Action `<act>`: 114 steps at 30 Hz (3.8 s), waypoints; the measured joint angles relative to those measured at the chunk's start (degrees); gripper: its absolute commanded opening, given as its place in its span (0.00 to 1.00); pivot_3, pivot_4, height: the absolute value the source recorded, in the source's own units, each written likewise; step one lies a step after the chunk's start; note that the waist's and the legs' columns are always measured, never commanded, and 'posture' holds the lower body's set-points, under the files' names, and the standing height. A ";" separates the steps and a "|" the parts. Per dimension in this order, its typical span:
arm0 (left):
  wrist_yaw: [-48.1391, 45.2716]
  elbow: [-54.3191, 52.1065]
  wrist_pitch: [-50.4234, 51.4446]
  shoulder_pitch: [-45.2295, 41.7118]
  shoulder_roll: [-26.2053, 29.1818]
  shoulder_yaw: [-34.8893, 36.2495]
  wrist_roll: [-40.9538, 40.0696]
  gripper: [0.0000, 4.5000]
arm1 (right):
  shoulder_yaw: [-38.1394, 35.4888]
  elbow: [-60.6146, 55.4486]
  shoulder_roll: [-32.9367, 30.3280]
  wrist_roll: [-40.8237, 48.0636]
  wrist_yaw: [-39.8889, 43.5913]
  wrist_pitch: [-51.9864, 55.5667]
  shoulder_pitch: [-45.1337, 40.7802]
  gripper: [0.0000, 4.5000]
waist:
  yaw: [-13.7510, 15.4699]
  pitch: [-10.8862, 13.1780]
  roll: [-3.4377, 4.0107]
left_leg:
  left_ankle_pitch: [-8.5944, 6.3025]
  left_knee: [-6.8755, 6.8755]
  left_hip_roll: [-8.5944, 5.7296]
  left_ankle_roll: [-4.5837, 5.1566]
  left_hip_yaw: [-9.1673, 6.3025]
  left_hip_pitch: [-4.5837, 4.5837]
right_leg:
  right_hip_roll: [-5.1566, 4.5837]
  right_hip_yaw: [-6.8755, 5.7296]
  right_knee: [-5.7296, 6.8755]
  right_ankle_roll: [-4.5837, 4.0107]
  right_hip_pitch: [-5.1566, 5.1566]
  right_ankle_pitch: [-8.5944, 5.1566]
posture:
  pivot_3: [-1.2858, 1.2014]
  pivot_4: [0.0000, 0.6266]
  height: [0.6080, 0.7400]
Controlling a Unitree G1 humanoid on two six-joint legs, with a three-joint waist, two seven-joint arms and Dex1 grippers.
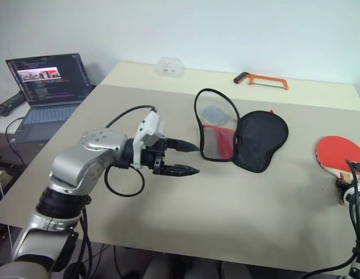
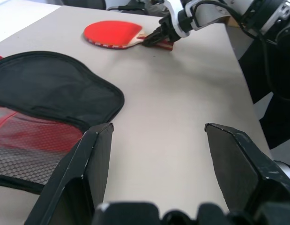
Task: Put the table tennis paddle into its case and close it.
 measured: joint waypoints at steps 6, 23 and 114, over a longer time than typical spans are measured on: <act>0.05 -0.07 0.02 0.30 -0.04 0.00 0.34 0.76 | 0.06 -4.93 4.38 -1.93 -6.47 3.23 -2.00 0.24 | -0.38 0.00 0.01 | 0.02 -0.05 0.03 -0.03 0.03 -0.01 | 0.03 0.05 0.10 -0.01 -0.12 0.00 | 0.52 0.24 1.00; 0.38 -0.23 0.36 1.51 0.85 0.06 0.79 0.76 | 6.72 -30.46 26.48 -7.46 -25.91 23.28 -23.63 0.24 | 0.02 -0.02 0.08 | 0.06 -0.02 0.04 -0.07 0.19 -0.43 | 0.05 0.25 0.78 -0.07 -1.02 -0.05 | 0.52 0.24 1.00; 11.20 48.37 -21.41 -11.76 -9.29 2.00 21.26 0.46 | -6.71 -14.92 -12.87 17.09 59.29 -12.10 13.89 1.00 | 0.08 0.09 -0.20 | 0.40 0.21 -0.07 0.06 -0.08 -0.90 | 0.16 0.06 1.68 -0.20 -1.60 -0.14 | 0.52 0.24 1.00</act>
